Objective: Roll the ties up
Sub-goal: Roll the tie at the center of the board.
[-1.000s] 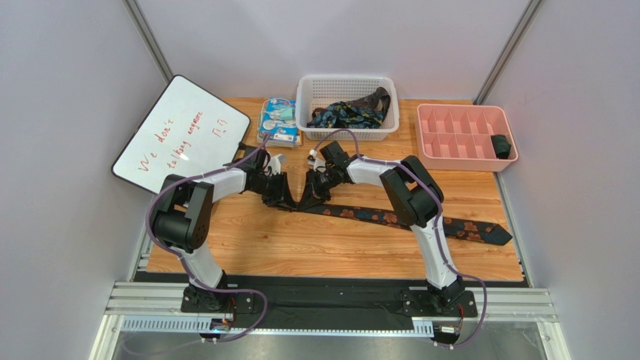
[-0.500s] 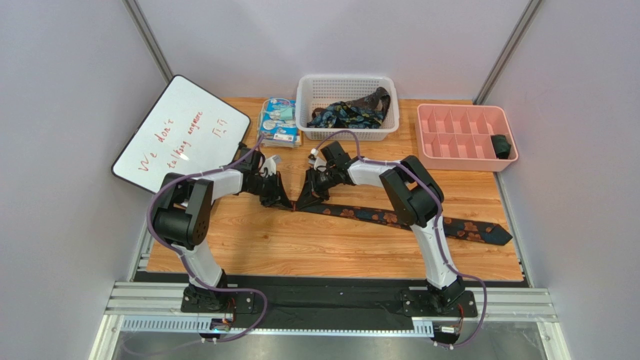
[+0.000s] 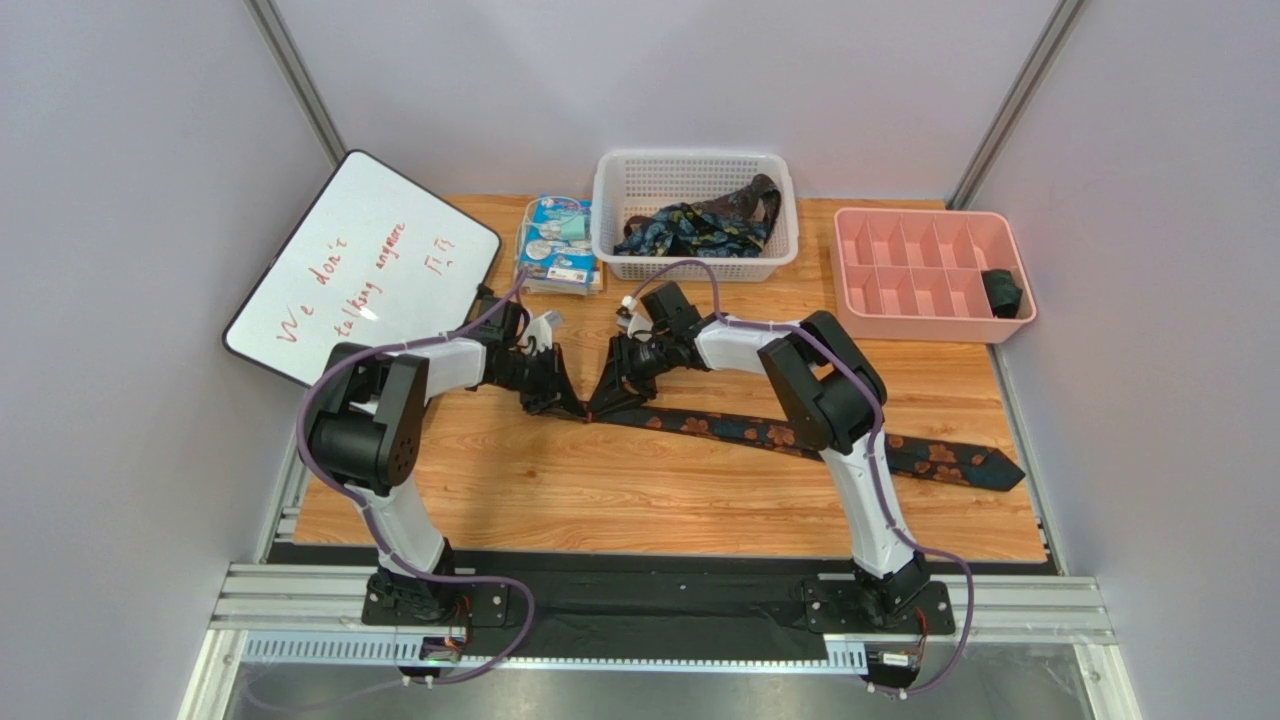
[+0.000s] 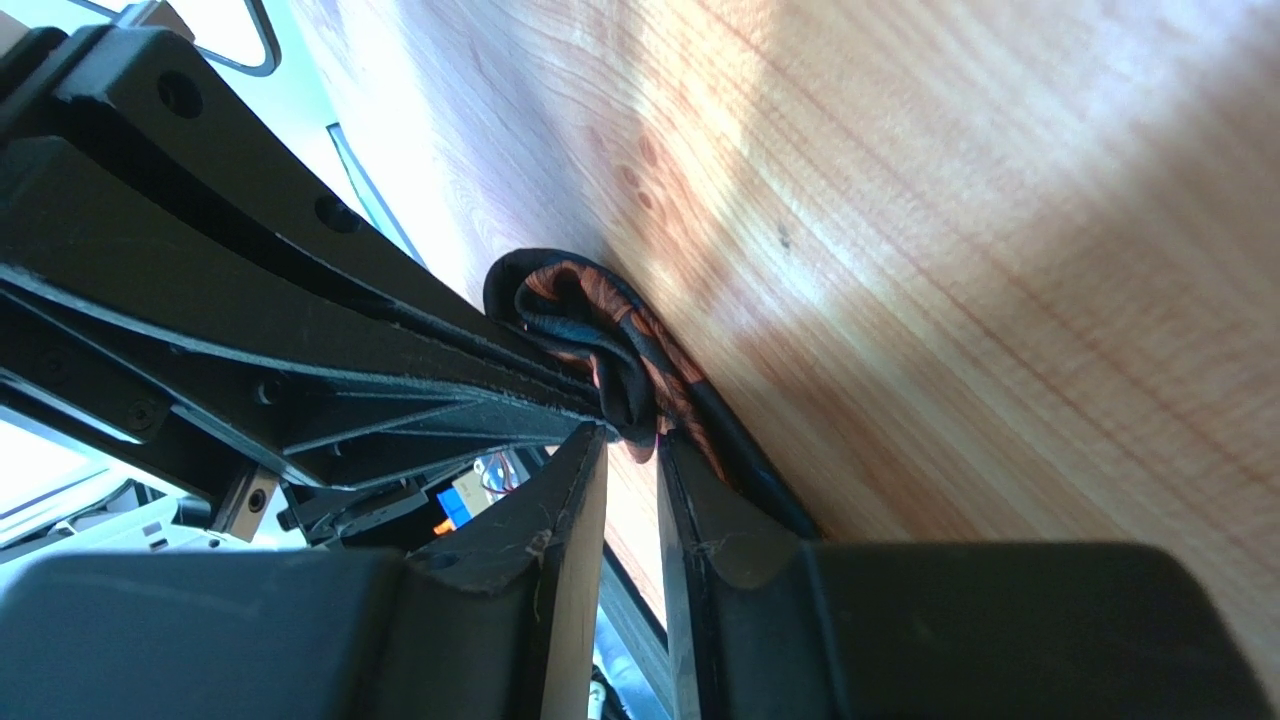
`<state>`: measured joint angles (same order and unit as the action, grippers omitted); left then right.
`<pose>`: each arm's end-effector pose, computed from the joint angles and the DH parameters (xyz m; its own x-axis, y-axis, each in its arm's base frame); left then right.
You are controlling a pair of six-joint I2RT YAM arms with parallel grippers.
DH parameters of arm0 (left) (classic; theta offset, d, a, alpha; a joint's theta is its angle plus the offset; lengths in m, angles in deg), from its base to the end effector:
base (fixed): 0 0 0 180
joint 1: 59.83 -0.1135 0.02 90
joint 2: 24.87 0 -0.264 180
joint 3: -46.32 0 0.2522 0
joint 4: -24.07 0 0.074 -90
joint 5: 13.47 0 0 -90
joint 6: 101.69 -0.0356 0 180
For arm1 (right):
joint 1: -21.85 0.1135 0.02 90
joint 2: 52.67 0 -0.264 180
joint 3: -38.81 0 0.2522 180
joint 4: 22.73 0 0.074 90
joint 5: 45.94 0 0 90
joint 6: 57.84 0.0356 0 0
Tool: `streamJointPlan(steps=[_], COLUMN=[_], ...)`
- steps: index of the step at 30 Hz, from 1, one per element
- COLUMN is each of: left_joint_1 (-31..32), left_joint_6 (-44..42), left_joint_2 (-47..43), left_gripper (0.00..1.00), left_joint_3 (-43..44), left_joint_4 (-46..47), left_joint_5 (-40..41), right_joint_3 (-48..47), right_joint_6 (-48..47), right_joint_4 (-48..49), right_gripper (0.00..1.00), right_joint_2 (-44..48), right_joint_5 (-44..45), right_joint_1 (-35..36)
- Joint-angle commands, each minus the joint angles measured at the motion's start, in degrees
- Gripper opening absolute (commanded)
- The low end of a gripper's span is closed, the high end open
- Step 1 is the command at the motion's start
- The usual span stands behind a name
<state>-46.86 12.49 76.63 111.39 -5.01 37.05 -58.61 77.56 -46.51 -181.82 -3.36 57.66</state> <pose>0.3044 -0.0933 0.1301 -0.9852 -0.0975 -0.1412 0.0291 0.7159 -0.6976 0.3550 0.2885 0.1047 -0.9920 -0.1216 0.0345 -0.0395 0.5574 0.8293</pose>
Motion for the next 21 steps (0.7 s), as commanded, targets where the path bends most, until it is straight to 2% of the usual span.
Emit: streamJointPlan(steps=[1, 4, 7, 14, 21], left_joint_1=[-0.32, -0.32, -0.32, -0.58, -2.86], left_joint_6=[0.25, 0.42, 0.34, -0.80, -3.44], left_joint_2=[0.90, 0.90, 0.90, -1.38, -9.63], left_gripper=[0.06, 0.06, 0.08, 0.13, 0.35], left_joint_3=[0.20, -0.07, 0.11, -0.16, -0.59], left_joint_4=[0.81, 1.16, 1.07, -0.07, -3.93], left_joint_5=[-0.42, -0.50, -0.94, -1.47, -1.91], right_joint_3=[-2.12, -2.65, -4.05, -5.11, -4.06], right_joint_6=[-0.49, -0.93, -2.77, -6.56, -8.40], right_joint_4=[0.35, 0.18, -1.66, -7.37, -8.52], right_gripper=[0.25, 0.24, 0.19, 0.00, 0.00], right_joint_2=[-0.67, -0.85, -1.02, -2.87, -2.52], right_joint_5=[0.57, 0.57, 1.53, 4.17, 5.76], right_joint_1=[0.31, 0.66, 1.10, 0.75, 0.14])
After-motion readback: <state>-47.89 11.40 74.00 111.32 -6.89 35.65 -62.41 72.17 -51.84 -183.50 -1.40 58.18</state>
